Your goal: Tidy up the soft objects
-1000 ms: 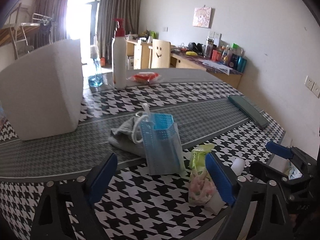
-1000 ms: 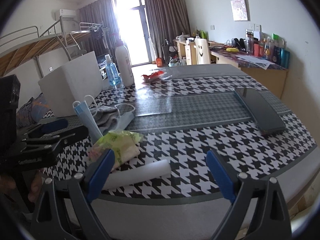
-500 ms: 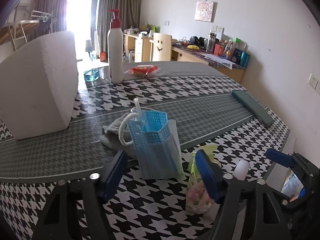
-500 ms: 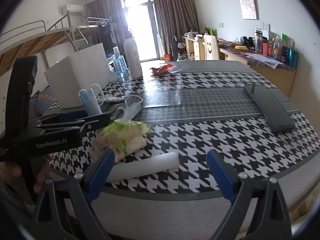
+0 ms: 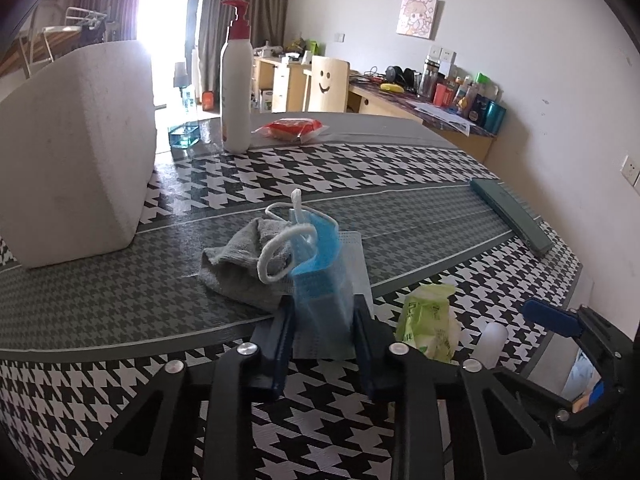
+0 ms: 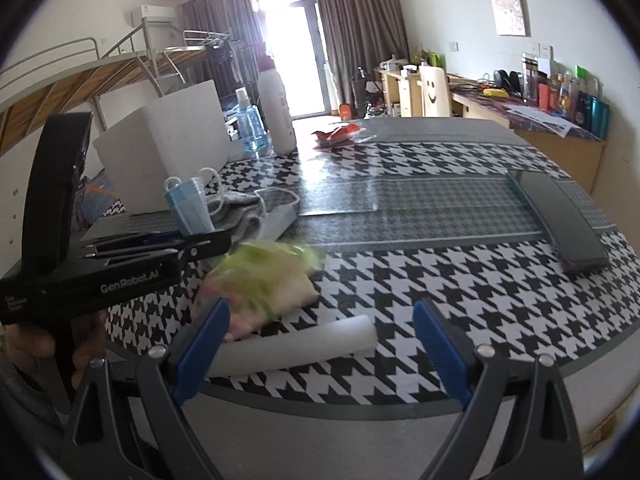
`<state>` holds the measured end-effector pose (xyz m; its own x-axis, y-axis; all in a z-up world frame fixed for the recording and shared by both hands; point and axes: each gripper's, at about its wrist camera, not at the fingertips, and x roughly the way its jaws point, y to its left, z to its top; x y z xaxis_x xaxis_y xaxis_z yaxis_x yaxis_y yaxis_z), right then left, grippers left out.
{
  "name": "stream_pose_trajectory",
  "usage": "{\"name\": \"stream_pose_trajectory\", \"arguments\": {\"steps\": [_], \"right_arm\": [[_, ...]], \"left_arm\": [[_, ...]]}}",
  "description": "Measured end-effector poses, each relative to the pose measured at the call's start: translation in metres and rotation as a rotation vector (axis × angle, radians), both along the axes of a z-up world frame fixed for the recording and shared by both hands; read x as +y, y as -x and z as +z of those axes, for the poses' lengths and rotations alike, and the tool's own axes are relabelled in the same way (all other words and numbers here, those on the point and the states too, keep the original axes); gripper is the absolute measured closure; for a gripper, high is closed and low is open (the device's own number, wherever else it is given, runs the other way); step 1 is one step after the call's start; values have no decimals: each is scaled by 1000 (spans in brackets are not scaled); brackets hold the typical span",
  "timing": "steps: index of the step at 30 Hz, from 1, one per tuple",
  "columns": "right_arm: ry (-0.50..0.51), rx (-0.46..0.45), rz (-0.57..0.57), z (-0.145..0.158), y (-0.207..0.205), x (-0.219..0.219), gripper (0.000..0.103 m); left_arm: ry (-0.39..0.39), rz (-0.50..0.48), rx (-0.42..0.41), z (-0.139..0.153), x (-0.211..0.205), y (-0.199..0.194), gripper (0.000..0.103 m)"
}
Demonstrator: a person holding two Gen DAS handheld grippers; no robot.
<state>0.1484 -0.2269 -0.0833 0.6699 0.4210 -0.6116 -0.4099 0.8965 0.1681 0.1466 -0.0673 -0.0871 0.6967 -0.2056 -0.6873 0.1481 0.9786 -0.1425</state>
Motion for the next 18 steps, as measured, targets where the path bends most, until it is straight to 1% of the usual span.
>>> {"name": "stream_pose_trajectory", "arguments": {"steps": [1, 4, 10, 15, 18], "right_arm": [[-2, 6, 5, -1, -1, 1, 8], [-1, 12, 14, -2, -3, 5, 8], [3, 6, 16, 2, -2, 9, 8], [5, 5, 24, 3, 1, 11, 8], [4, 4, 37, 3, 1, 16, 8]], "left_arm": [[1, -3, -2, 1, 0, 1, 79], [1, -22, -8, 3, -2, 4, 81], [28, -68, -11, 7, -3, 9, 81], [83, -97, -26, 19, 2, 15, 82], [85, -94, -45, 24, 6, 20, 82]]}}
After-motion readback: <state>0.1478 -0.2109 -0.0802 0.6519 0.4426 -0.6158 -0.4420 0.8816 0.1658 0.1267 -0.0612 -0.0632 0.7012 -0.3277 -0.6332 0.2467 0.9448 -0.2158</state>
